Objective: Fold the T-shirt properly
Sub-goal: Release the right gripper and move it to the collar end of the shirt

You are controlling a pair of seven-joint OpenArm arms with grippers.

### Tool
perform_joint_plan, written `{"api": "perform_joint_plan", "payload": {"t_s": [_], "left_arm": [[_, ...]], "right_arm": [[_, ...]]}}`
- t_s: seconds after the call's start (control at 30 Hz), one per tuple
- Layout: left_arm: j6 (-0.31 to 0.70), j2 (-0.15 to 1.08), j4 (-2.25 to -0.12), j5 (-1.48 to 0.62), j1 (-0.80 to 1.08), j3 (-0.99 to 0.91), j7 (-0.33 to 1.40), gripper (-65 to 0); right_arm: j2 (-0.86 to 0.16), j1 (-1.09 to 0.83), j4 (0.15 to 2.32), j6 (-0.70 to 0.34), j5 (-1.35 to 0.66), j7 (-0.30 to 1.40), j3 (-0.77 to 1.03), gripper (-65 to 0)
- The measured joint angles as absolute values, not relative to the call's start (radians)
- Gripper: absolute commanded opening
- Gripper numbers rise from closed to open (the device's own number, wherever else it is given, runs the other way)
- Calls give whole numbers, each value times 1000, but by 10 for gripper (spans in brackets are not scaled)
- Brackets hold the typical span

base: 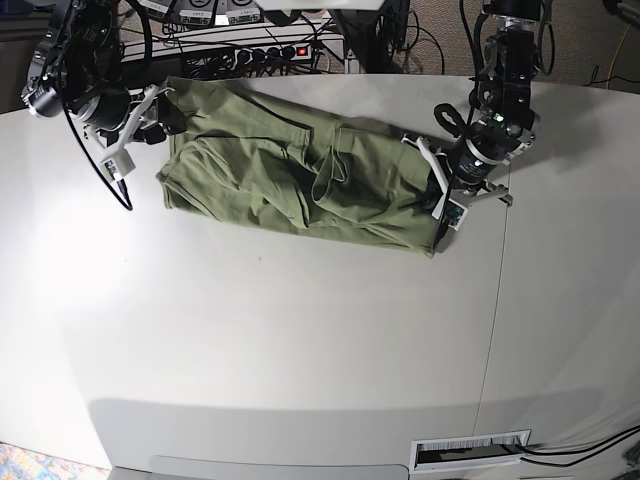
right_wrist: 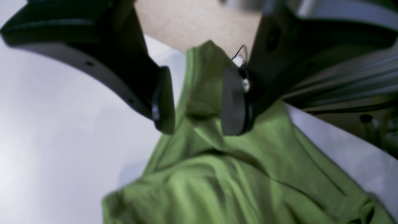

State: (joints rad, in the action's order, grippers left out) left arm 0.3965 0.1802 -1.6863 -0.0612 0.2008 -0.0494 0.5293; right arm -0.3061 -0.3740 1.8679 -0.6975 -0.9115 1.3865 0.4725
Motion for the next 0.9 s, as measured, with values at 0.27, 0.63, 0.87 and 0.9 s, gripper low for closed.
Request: {"api": "perform_joint_plan", "payload": {"t_s": [0.27, 0.63, 0.87, 0.9], "left_arm": [[396, 180, -1686, -65, 201, -49, 529, -650], [396, 180, -1686, -65, 201, -49, 530, -650], [397, 180, -1686, -70, 201, -49, 530, -650], [405, 180, -1686, -69, 201, -49, 530, -650]], "right_arm": [[-304, -369, 1773, -697, -978, 1319, 472, -386], [-290, -365, 1668, -698, -994, 1244, 493, -386], [-265, -359, 1663, -697, -973, 1215, 635, -386], [-265, -356, 1663, -697, -980, 1216, 660, -386]]}}
